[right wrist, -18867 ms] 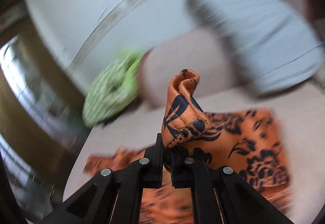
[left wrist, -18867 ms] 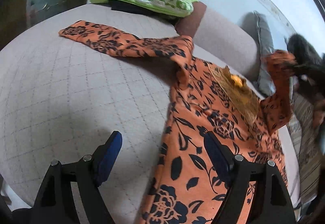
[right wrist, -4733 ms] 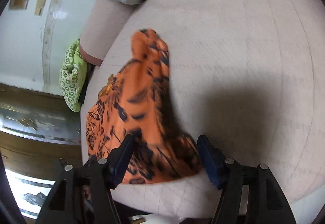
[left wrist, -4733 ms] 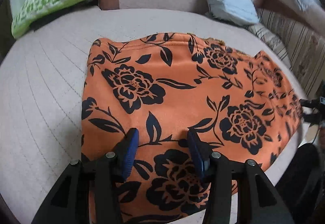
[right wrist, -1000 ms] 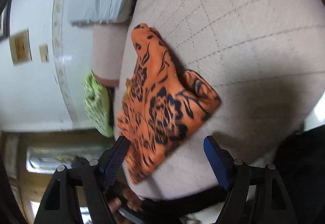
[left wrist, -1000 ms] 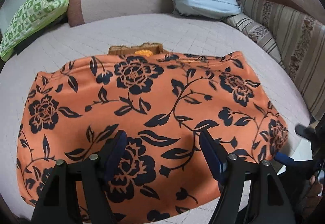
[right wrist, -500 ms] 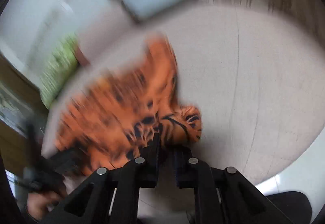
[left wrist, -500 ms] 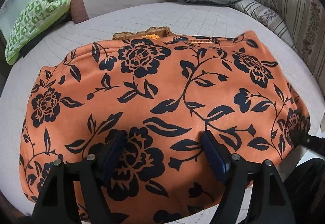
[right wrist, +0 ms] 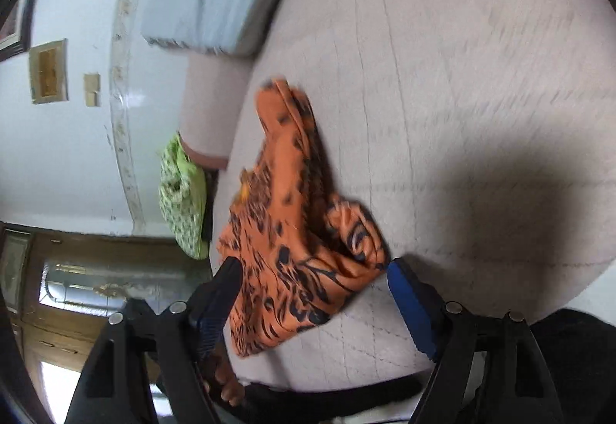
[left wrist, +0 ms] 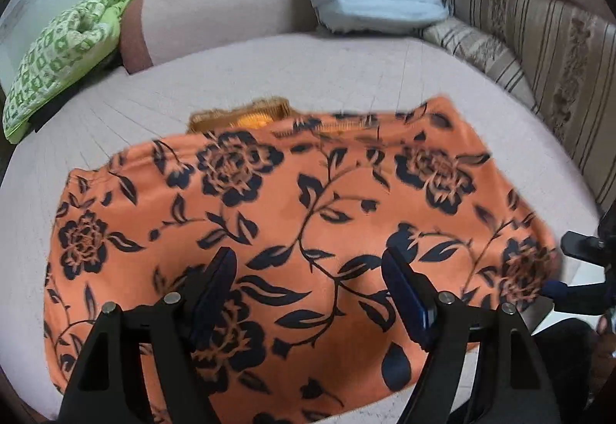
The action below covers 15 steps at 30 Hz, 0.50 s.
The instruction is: Fold small clothes
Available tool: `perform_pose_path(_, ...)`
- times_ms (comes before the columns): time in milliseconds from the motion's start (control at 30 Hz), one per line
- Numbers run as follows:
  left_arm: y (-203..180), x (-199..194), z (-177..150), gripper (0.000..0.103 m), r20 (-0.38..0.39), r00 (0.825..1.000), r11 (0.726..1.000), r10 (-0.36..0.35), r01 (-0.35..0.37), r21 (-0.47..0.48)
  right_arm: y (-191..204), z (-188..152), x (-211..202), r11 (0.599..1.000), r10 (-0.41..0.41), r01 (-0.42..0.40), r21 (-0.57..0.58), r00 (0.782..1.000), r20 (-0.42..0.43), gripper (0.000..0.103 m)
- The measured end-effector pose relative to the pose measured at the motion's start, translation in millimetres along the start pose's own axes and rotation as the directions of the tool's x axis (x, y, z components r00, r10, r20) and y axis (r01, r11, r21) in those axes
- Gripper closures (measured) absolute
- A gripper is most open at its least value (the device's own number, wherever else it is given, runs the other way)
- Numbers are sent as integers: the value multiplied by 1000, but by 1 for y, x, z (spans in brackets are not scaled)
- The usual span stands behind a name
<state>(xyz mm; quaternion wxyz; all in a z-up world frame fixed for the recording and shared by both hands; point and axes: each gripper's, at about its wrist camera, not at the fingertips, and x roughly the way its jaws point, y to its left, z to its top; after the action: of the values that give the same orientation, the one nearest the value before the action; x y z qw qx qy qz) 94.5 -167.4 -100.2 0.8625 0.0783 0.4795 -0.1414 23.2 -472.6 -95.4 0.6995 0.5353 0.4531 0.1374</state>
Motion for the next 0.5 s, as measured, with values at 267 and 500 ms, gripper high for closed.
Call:
perform_pose_path(267, -1, 17, -6, 23, -51, 998, 1000, 21, -20, 4, 21, 2, 55, 985, -36, 25, -172, 998, -60, 83)
perform_pose_path(500, 0, 21, 0, 23, -46, 997, 998, 63, -62, 24, 119, -58, 48, 693, -252, 323, -644, 946, 204, 88)
